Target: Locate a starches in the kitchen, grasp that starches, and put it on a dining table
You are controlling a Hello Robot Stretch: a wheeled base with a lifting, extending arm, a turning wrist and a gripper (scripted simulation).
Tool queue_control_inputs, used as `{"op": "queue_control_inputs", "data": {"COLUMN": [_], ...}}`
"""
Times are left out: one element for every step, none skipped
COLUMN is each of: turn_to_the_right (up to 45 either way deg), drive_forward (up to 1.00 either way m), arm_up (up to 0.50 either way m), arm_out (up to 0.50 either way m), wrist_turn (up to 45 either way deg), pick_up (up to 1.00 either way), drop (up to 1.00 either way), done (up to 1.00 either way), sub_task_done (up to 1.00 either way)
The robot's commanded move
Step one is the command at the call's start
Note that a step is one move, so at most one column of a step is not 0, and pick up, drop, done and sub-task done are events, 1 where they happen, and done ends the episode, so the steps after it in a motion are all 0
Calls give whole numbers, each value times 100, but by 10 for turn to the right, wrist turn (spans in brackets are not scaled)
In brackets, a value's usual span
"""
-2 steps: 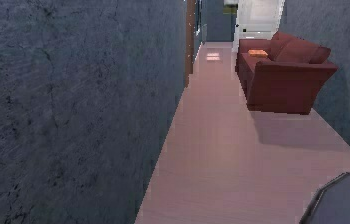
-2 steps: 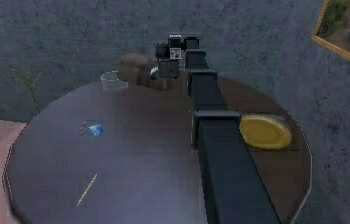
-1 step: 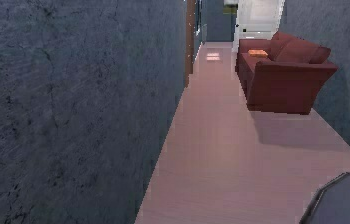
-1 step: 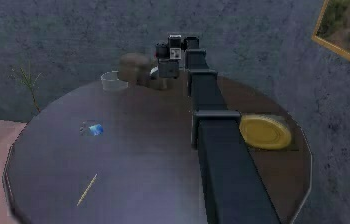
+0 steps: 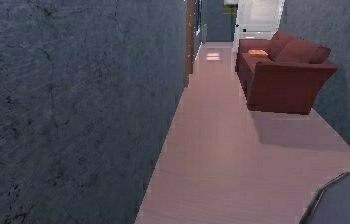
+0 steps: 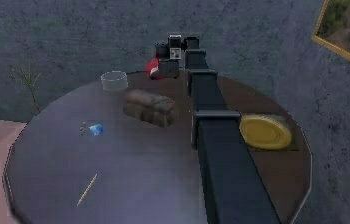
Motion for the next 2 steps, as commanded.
{"op": "queue_control_inputs", "data": {"turn_to_the_right": [0,0], "drive_forward": [0,0], "arm_up": [0,0], "arm_out": [-10,0], "wrist_turn": [0,0], "pick_up": [0,0], "drop": [0,0], "done": [0,100], "sub_task_done": [0,0]}}
